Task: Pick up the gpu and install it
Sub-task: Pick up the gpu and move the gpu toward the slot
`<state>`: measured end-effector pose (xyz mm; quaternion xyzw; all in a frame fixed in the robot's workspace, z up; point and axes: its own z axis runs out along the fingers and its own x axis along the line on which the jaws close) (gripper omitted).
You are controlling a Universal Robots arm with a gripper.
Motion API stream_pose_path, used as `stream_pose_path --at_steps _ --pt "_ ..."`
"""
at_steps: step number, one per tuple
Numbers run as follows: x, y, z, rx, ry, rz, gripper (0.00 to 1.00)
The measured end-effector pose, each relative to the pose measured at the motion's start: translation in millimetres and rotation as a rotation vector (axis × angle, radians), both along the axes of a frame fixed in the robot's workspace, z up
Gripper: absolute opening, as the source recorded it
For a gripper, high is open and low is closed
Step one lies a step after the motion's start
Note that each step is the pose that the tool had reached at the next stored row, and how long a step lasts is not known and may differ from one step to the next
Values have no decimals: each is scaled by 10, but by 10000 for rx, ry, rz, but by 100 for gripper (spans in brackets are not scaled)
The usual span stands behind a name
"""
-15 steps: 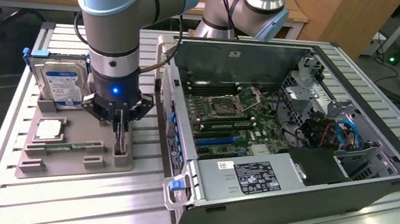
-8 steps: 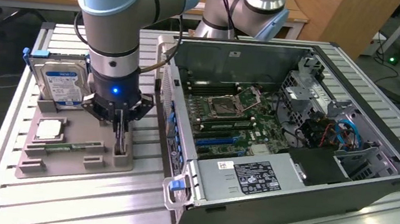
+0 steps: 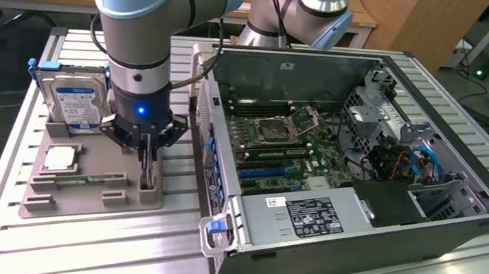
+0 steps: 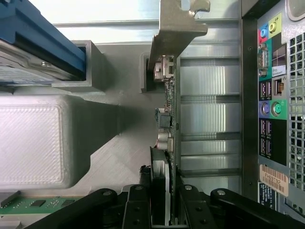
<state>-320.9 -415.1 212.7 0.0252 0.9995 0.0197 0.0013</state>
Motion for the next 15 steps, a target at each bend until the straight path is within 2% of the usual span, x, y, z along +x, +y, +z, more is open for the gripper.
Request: stream_pose_path --at_steps 5,10,15 --pt "1 -1 87 31 1 2 27" --pt "0 -1 174 138 0 1 27" --pt "0 -1 257 209 1 1 27"
